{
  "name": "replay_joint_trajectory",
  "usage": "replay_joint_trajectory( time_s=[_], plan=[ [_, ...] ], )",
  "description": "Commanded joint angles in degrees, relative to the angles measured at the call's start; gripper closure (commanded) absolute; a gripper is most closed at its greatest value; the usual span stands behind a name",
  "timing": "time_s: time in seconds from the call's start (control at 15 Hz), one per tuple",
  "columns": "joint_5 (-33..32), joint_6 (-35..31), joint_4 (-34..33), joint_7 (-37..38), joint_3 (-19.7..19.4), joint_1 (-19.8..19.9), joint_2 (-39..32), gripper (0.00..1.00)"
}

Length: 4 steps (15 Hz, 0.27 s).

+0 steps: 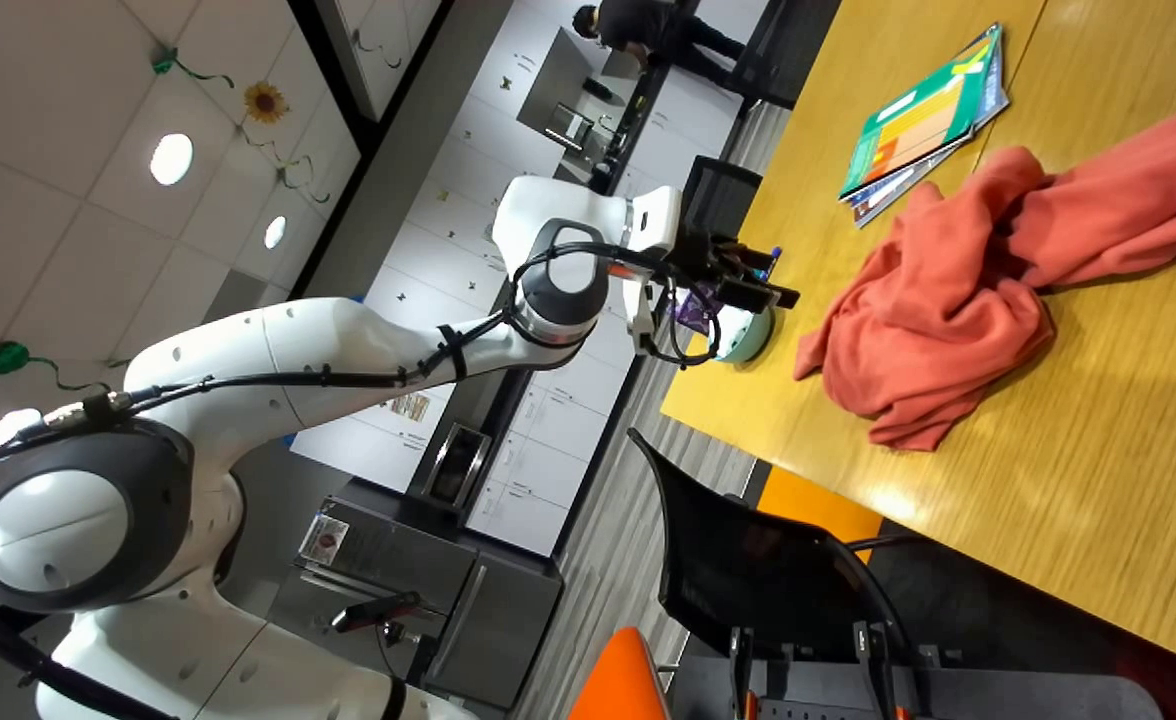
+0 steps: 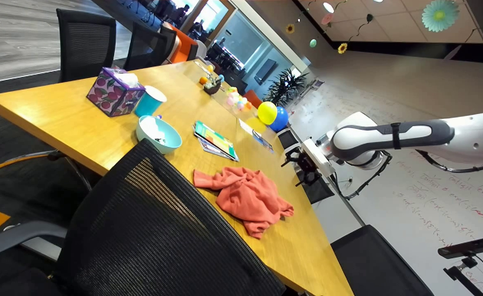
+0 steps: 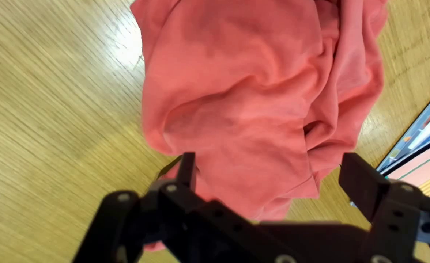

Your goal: Scrunch up the shirt

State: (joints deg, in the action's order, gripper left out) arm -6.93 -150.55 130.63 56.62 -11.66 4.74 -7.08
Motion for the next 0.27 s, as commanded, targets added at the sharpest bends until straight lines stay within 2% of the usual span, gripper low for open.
replay_joint_trajectory(
  time_s=[0.0, 0.2],
  plan=[
    [0.04, -0.05, 0.03, -0.22, 0.16, 0.22, 0.0, 0.0],
    [-0.01, -0.09, 0.2, -0.22, 0.17, 0.24, 0.15, 0.0]
  ],
)
